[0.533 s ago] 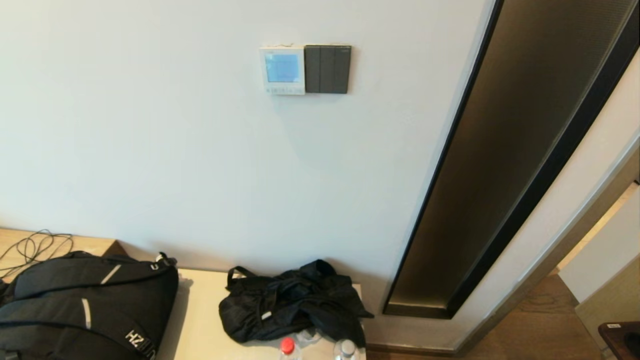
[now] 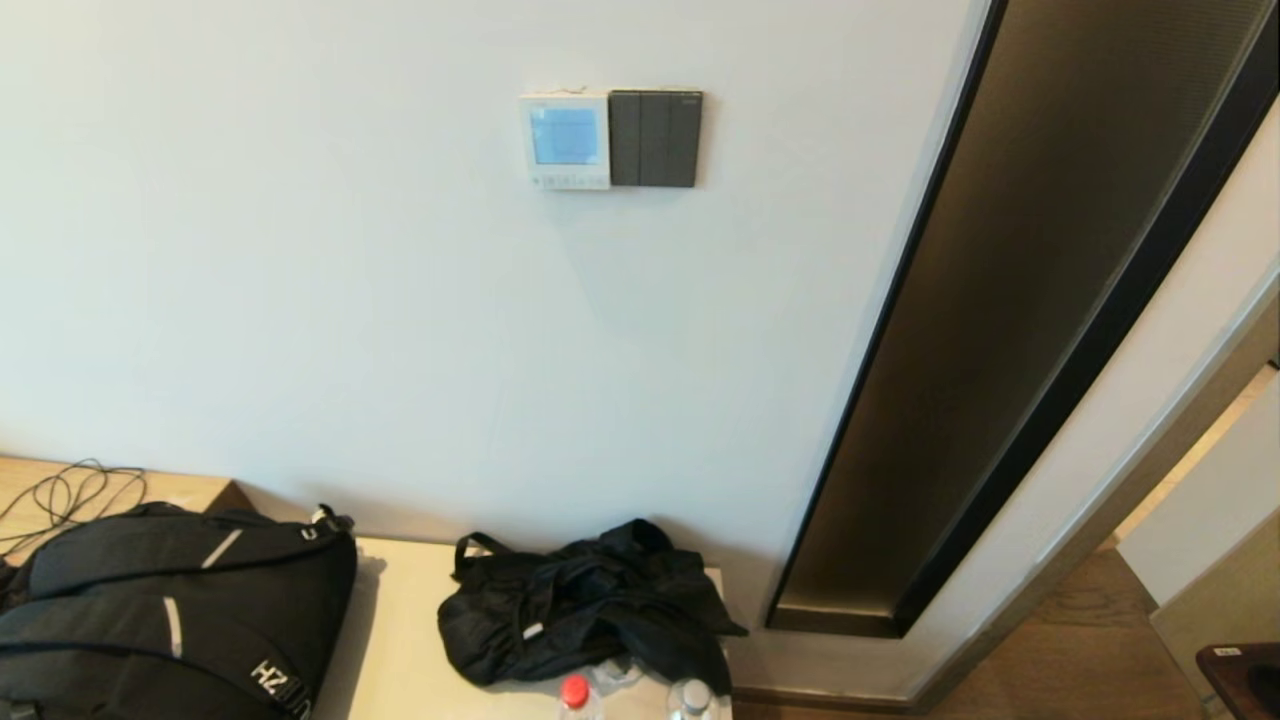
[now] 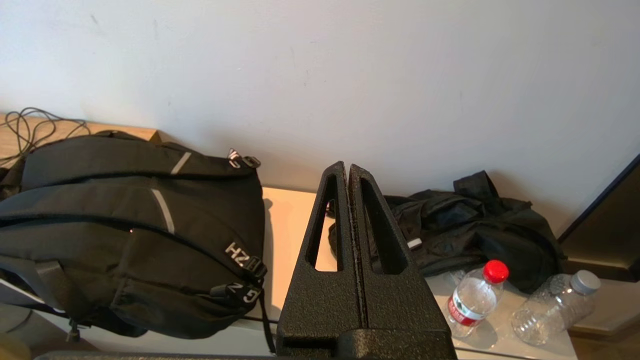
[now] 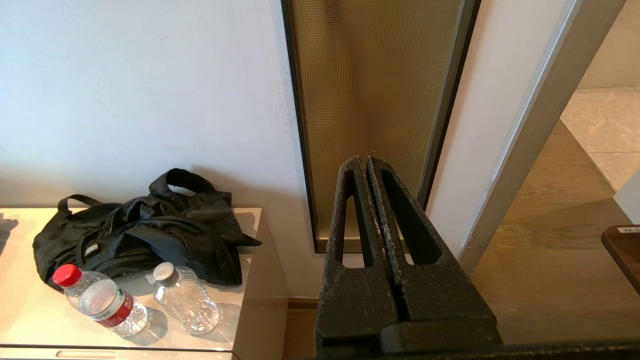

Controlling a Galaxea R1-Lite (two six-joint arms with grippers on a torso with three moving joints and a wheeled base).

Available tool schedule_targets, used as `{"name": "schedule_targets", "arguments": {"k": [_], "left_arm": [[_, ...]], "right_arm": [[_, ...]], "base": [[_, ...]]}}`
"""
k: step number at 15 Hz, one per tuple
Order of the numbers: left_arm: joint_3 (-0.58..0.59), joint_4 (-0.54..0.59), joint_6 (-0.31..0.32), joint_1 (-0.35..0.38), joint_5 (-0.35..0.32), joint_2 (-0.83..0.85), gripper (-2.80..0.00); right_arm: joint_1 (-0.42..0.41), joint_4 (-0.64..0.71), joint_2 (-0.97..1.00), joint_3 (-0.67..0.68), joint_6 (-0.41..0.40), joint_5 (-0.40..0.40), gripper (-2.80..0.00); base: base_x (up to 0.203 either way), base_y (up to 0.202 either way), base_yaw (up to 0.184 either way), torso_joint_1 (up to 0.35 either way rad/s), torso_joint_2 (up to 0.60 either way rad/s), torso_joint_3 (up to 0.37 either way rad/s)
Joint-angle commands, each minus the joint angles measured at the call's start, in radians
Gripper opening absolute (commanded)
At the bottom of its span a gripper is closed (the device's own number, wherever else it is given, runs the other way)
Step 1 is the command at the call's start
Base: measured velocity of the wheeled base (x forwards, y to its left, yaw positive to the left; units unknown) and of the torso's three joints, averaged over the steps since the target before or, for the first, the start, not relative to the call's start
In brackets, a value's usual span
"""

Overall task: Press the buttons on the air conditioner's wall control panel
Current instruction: Turn on the central air conditioner

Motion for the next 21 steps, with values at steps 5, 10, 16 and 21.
{"name": "schedule_targets", "arguments": {"k": [5, 10, 16, 21], "left_arm": [[0.0, 0.0, -0.001, 0.001, 0.0, 0.001, -2.8], [0.0, 0.0, 0.001, 0.002, 0.0, 0.001, -2.8], [-0.003, -0.002, 0.027, 0.002, 0.0, 0.0, -2.8], [-0.148, 0.048, 0.027, 0.002, -0.02, 0.021, -2.8]], "right_arm": [[0.0, 0.0, 0.002, 0.001, 0.0, 0.0, -2.8], [0.0, 0.0, 0.002, 0.001, 0.0, 0.0, -2.8], [0.0, 0.0, 0.002, 0.002, 0.0, 0.0, -2.8], [0.0, 0.0, 0.002, 0.001, 0.0, 0.0, -2.8]], "base": [[0.0, 0.0, 0.0, 0.0, 0.0, 0.0], [0.0, 0.0, 0.0, 0.0, 0.0, 0.0], [0.0, 0.0, 0.0, 0.0, 0.0, 0.0], [0.0, 0.0, 0.0, 0.0, 0.0, 0.0]]}}
